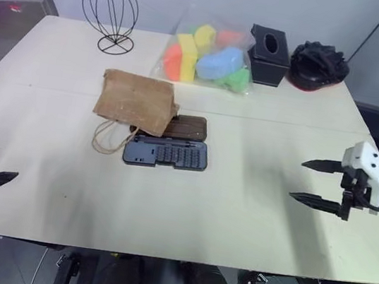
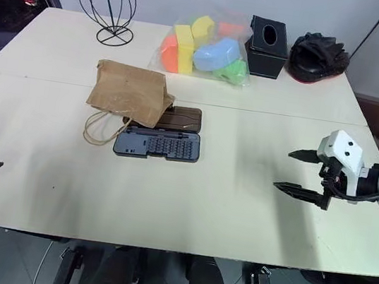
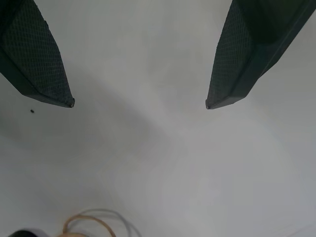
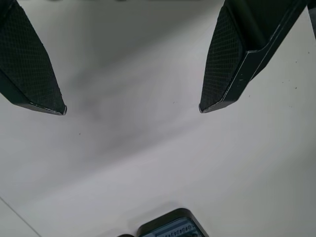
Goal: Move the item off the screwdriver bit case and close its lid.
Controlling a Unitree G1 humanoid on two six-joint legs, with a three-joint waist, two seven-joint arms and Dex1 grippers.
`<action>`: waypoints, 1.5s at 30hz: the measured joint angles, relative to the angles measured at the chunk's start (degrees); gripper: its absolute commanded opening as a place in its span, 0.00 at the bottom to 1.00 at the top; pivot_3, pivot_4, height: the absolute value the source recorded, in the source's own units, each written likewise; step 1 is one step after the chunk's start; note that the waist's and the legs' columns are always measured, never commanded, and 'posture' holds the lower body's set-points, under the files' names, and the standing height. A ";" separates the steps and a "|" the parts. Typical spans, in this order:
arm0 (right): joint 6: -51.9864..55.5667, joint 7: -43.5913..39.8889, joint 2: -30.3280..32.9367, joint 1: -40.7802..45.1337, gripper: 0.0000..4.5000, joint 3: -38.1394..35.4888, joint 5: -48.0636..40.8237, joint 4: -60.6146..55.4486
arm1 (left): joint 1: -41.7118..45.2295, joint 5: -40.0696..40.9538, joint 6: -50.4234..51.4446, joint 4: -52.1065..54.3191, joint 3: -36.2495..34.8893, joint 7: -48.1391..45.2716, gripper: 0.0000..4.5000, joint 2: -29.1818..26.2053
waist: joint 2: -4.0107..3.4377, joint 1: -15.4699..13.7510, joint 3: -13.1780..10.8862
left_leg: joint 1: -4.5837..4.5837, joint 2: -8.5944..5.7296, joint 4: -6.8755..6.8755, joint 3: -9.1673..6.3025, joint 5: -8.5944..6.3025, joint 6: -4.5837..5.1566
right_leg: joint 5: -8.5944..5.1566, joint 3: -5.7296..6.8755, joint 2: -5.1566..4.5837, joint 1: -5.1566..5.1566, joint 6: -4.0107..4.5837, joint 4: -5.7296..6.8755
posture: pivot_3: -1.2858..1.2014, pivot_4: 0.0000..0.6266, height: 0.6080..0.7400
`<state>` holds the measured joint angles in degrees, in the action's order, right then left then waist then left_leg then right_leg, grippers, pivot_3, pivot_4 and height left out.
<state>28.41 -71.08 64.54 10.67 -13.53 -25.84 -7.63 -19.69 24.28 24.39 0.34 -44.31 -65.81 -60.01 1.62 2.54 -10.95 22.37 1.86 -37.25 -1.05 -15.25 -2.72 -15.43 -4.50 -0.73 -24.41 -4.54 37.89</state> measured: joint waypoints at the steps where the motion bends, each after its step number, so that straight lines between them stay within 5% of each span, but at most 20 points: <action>1: 0.02 0.07 0.00 0.07 1.00 0.00 -0.01 -0.05 | 0.10 0.00 -0.01 0.12 -0.02 0.00 0.99 0.00 | 0.00 0.01 0.00 | 0.00 0.00 0.00 0.00 0.00 0.00 | 0.00 0.00 0.00 0.00 0.00 0.00 | 0.52 0.24 0.98; 14: 6.75 4.76 -2.78 1.59 1.00 0.62 -2.80 -5.13 | 12.92 1.25 0.04 0.89 5.51 4.90 0.99 1.76 | -0.03 -0.10 -0.01 | 0.00 -0.01 -0.03 -0.01 0.00 0.00 | 0.09 0.00 0.02 0.00 -0.15 0.06 | 0.52 0.24 0.98; 20: 12.42 10.46 -6.17 11.80 1.00 2.76 -8.15 -15.41 | 53.02 -5.21 -6.95 -14.56 32.70 -1.56 0.99 4.09 | -0.06 -1.32 -0.03 | 0.10 -0.04 -0.38 -0.15 0.01 -0.01 | 0.21 0.08 0.13 0.09 -0.23 0.17 | 0.52 0.24 0.98; 28: 18.42 18.35 -10.53 15.79 1.00 5.86 -11.85 -23.02 | 88.82 -21.56 -27.91 -56.08 51.43 -8.31 0.99 19.68 | -0.06 -1.61 -0.04 | 0.75 -0.11 -0.82 -0.24 -0.19 0.35 | 0.30 0.13 0.13 -0.23 -0.45 0.19 | 0.52 0.24 0.98; 34: 24.08 25.15 -11.32 11.49 1.00 1.57 -17.60 -31.25 | 97.85 -30.18 -35.90 -73.13 55.45 -2.69 0.99 28.31 | -0.05 -1.66 -0.04 | 1.05 -0.12 -0.91 -0.37 -0.28 0.51 | 0.31 0.19 0.11 -0.46 -0.50 0.20 | 0.52 0.24 0.98; 45: 30.66 37.29 -11.64 3.61 1.00 -8.33 -27.73 -40.92 | 99.25 -35.34 -35.96 -78.44 54.94 11.07 0.99 35.80 | -0.04 -1.63 -0.04 | 1.04 -0.13 -0.95 -0.45 -0.28 0.51 | 0.32 0.22 0.13 -0.43 -0.52 0.26 | 0.52 0.24 0.98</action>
<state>59.08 -33.79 52.90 14.28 -21.86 -53.57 -48.55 79.56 -11.06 -11.57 -78.09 10.63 -54.74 -24.21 1.59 0.91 -11.00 23.41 1.73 -38.20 -1.50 -15.54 -2.20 -15.11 -4.28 -0.60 -24.85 -5.06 38.15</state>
